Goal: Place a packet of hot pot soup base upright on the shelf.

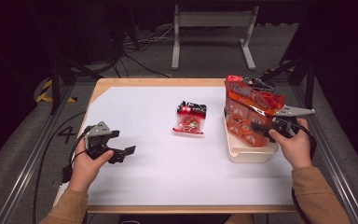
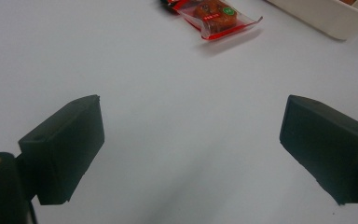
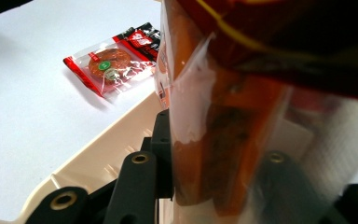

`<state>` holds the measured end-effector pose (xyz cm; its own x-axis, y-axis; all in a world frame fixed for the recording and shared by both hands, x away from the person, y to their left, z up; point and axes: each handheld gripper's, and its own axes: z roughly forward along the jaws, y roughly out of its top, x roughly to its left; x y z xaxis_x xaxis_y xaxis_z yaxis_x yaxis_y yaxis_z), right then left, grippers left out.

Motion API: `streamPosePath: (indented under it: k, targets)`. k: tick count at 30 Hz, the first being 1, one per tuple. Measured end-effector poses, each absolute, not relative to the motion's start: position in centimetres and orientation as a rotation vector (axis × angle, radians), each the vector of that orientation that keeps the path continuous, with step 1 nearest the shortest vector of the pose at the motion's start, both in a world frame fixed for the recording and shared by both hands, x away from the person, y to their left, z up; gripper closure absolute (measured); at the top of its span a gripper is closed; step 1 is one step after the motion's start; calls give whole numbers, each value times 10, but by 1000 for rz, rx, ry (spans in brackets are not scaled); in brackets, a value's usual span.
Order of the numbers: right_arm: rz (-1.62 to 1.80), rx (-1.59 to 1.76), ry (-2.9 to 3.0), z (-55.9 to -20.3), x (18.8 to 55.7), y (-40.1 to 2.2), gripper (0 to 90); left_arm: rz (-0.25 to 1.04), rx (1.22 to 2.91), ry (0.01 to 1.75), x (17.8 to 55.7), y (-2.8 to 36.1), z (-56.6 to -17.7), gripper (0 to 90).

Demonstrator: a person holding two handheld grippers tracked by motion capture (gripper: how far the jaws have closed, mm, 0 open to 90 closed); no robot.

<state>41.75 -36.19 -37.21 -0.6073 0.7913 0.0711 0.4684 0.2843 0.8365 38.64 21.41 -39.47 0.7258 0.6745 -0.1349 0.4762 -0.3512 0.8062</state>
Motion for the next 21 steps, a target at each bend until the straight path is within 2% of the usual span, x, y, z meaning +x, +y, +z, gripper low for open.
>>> streamPosePath:
  k: [10,13,15,18,21]
  targets:
    - [1269,1184,2163,-381,416,-370,700,271,2017,868,388,213,-395,73]
    - [1277,1175,2138,-381,414,-371,671,269,2017,869,389,214,-396,73]
    - [1269,1199,2116,-379,413,-371,618,265,2014,879,388,214,-397,73]
    - [1233,1185,2068,-373,410,-373,456,261,2012,878,389,214,-398,73]
    - [1218,1199,2019,-368,405,-375,377,260,2013,875,389,214,-398,73]
